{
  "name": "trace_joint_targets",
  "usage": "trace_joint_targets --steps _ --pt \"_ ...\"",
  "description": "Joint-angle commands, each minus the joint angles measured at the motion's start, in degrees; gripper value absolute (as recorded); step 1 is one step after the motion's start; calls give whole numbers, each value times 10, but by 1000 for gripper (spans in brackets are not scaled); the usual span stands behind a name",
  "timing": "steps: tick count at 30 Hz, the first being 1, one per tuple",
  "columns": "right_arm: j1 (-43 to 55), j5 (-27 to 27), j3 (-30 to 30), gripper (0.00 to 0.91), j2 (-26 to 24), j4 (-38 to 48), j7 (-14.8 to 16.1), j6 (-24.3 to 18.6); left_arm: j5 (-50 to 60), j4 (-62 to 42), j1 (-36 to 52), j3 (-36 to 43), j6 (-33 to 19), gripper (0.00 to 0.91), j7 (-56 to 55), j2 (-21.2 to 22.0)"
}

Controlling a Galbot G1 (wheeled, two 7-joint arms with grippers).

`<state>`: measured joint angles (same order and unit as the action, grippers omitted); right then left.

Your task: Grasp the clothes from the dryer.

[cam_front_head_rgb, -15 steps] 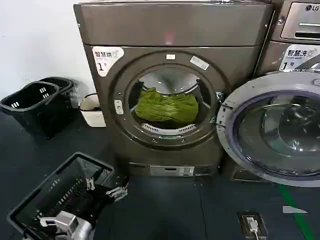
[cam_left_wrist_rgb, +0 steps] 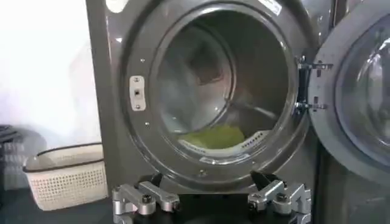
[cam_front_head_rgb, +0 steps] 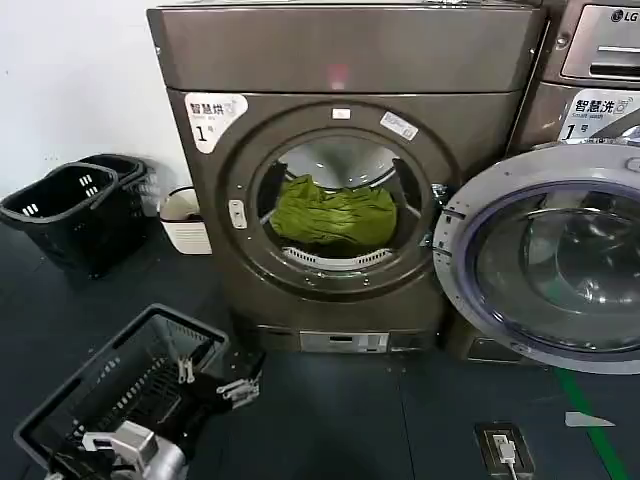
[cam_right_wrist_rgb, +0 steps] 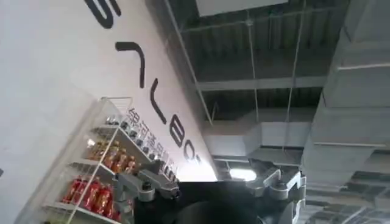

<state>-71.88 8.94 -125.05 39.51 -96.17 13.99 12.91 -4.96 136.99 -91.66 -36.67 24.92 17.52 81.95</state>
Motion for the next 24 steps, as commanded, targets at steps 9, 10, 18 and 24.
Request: trace_joint_targets --steps 9,10,18,24 --pt "-9 -2 -15 907 1 2 3 -2 51 1 -7 14 13 907 39 -7" --pt "-10 -1 -16 907 2 2 3 -2 50 2 -8 15 13 907 39 -5" --pt "-11 -2 -20 907 0 6 13 -4 54 0 -5 16 14 907 39 -4" --pt "-7 -5 -18 907 1 6 17 -8 50 1 -8 19 14 907 39 0"
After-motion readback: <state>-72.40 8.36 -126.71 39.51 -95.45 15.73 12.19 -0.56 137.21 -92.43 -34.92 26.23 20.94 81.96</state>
